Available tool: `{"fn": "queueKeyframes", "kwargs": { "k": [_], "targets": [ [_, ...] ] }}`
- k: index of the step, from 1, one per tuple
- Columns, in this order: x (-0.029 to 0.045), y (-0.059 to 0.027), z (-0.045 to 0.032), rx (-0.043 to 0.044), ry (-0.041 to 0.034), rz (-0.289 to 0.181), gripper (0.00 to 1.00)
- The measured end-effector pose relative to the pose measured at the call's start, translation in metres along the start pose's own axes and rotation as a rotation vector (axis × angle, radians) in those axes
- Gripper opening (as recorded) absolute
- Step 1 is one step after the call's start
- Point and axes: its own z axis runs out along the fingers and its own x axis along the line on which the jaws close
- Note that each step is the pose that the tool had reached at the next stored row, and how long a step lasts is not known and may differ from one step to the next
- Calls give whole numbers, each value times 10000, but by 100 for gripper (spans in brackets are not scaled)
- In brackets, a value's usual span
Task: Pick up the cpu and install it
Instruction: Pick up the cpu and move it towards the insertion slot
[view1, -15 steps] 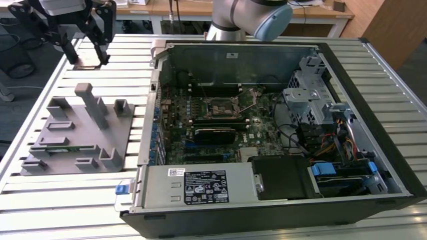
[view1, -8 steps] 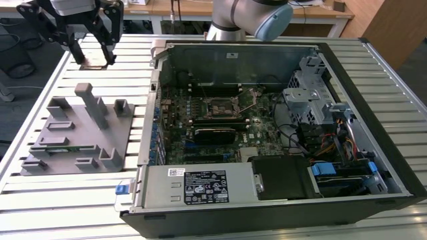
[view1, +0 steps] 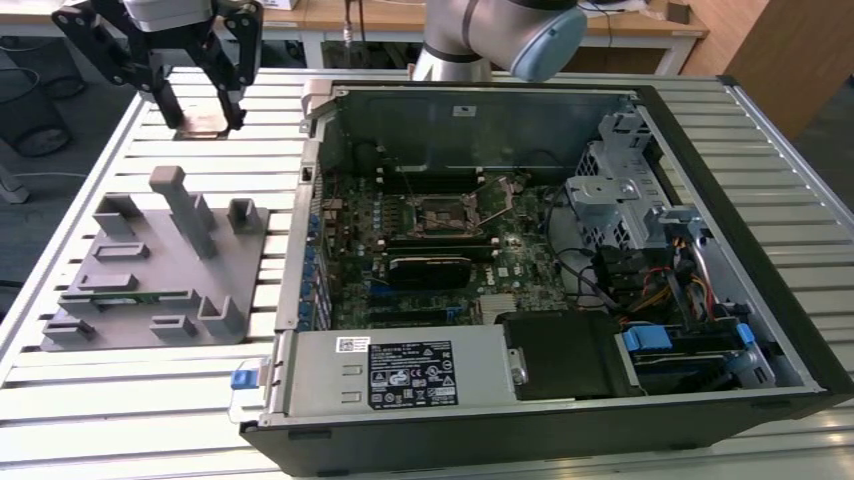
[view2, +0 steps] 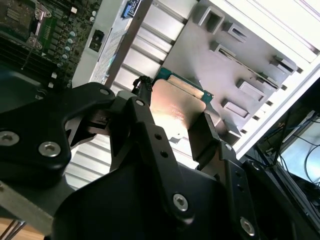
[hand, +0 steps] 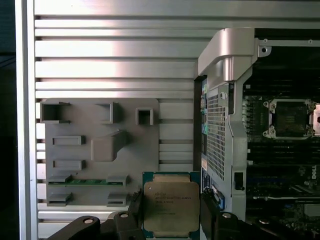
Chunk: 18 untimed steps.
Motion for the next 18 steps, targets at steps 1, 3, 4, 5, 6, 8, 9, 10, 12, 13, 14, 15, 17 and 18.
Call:
{"fn": "queueKeyframes", "kwargs": {
  "k": [1,3,4,5,6,8,9,10,12,13,14,15,17,18],
  "targets": [
    [-17,0,0,0,0,0,54],
    [-50,1,0,0,0,0,54],
    [-63,1,1,0,0,0,54],
    [-76,1,1,-1,-1,0,54],
    [-91,1,1,0,0,0,54],
    [-118,2,1,0,0,1,54],
    [-132,2,1,0,0,1,54],
    [-145,2,1,0,0,0,54],
    [-172,2,2,0,0,0,54],
    [-185,2,2,0,0,0,54],
    [-197,3,2,0,0,0,54],
    [-210,3,2,0,0,0,54],
    [-242,3,2,0,0,0,54],
    [-258,3,3,0,0,0,54]
  ]
}}
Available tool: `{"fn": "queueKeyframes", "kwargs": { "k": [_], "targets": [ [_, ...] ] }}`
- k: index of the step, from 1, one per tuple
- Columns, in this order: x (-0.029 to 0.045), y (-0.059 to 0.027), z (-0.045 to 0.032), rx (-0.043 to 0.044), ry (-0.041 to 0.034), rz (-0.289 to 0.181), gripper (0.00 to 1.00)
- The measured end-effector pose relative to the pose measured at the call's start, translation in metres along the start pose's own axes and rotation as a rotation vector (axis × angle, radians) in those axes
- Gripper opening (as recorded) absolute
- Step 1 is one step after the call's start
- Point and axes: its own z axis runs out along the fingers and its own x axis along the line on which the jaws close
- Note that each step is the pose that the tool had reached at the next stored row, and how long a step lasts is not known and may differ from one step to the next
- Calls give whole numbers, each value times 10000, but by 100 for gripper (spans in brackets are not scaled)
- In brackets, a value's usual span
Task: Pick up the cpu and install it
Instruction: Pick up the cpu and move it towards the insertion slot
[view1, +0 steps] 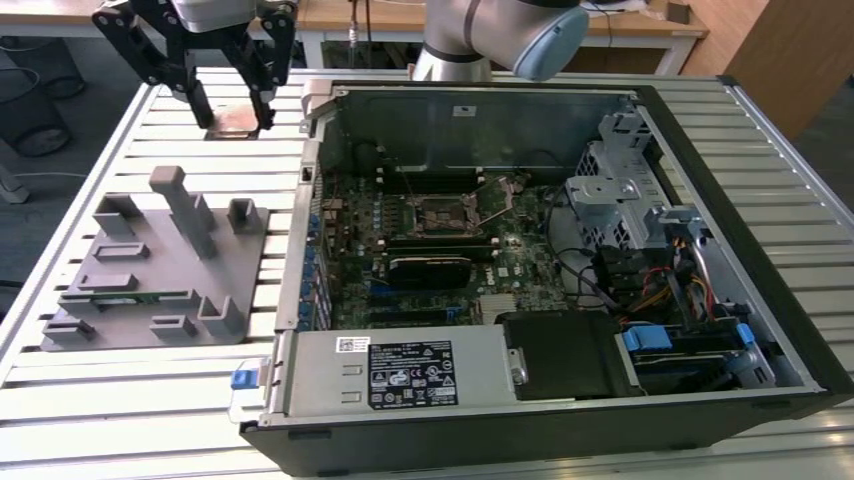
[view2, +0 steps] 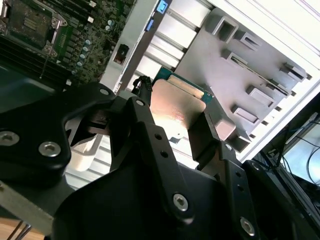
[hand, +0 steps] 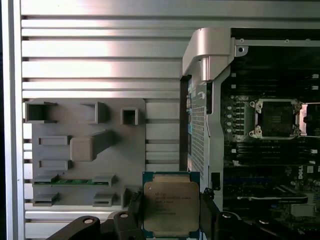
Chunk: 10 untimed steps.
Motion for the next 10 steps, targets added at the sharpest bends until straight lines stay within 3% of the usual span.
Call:
{"fn": "queueKeyframes", "kwargs": {
  "k": [10],
  "targets": [
    [-209,5,2,0,1,0,54]
  ]
}}
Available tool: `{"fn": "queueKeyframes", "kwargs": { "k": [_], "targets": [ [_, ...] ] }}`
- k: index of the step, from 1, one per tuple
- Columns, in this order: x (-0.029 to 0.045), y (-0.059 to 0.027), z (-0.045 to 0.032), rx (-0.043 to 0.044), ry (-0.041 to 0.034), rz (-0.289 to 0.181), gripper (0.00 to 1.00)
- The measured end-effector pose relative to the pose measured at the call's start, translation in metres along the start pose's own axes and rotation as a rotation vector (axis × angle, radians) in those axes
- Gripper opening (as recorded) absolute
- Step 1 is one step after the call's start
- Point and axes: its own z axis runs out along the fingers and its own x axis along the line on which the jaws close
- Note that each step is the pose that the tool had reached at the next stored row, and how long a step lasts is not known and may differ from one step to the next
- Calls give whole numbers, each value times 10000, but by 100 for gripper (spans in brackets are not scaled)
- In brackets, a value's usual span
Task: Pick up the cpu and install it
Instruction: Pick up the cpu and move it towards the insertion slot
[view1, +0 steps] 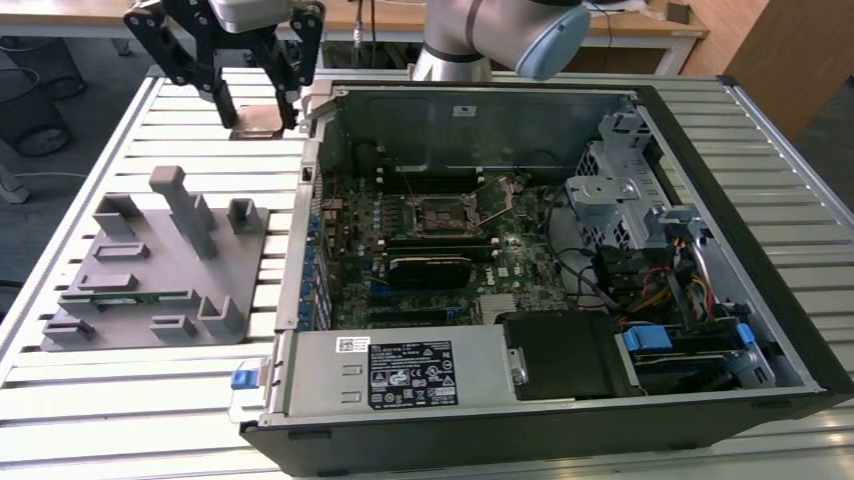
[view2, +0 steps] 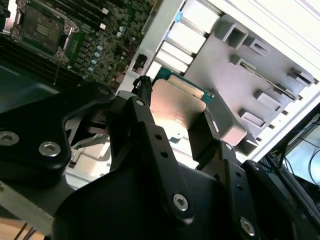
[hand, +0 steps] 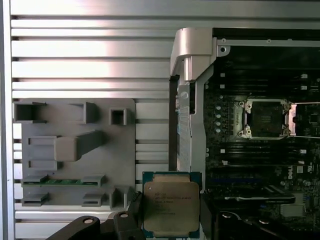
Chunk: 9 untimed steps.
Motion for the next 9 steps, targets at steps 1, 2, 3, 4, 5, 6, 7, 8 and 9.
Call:
{"fn": "queueKeyframes", "kwargs": {
  "k": [1,2,3,4,5,6,7,8,9],
  "targets": [
    [-29,0,0,0,0,0,54],
    [-59,1,1,0,0,0,54],
    [-89,2,2,-1,-1,2,54],
    [-119,4,2,-1,-1,1,54],
    [-152,6,2,0,-1,0,54],
    [-182,11,2,-1,-1,0,54],
    [-312,40,4,0,0,0,54],
    [-350,46,5,0,0,-1,54],
    [-387,52,6,0,-1,-2,54]
  ]
}}
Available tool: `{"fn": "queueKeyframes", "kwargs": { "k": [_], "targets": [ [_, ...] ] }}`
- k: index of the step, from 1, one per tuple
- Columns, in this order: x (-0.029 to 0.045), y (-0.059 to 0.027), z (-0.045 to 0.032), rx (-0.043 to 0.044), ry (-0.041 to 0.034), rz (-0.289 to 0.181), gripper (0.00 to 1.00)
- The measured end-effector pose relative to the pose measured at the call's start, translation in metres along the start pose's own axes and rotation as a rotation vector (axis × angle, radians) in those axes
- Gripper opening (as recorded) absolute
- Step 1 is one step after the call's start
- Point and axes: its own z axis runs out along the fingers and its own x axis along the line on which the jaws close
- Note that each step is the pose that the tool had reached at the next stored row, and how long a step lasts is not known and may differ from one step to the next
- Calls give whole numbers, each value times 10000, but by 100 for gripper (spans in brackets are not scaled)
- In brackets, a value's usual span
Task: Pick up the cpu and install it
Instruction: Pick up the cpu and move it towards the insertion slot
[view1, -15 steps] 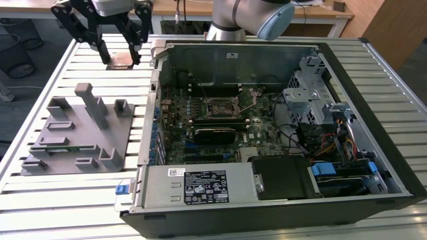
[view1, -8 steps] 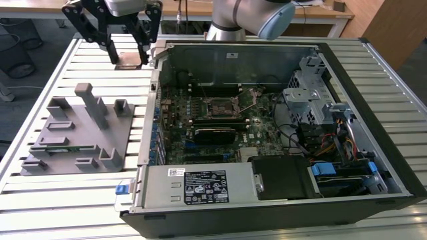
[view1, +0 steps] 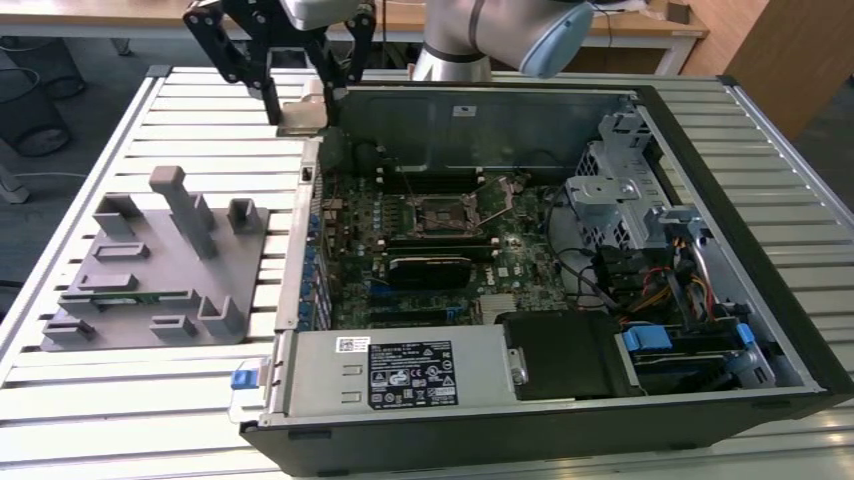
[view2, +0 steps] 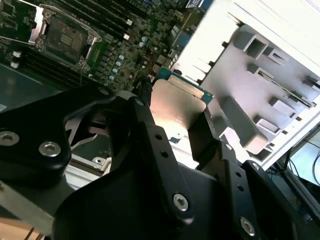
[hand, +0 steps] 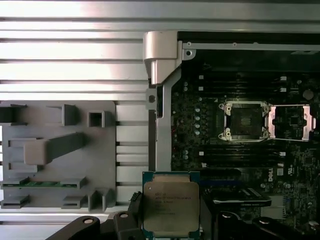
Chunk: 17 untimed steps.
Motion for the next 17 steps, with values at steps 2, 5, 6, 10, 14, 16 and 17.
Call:
{"fn": "queueKeyframes", "kwargs": {
  "k": [2,5,6,10,14,16,17],
  "targets": [
    [-81,11,2,0,0,-1,54],
    [-199,31,5,0,0,-1,54],
    [-236,37,6,0,0,-1,54],
    [-400,58,9,1,0,0,54],
    [-544,66,13,0,-1,0,54],
    [-619,69,15,0,0,-2,54],
    [-655,70,17,-1,-1,-1,54]
  ]
}}
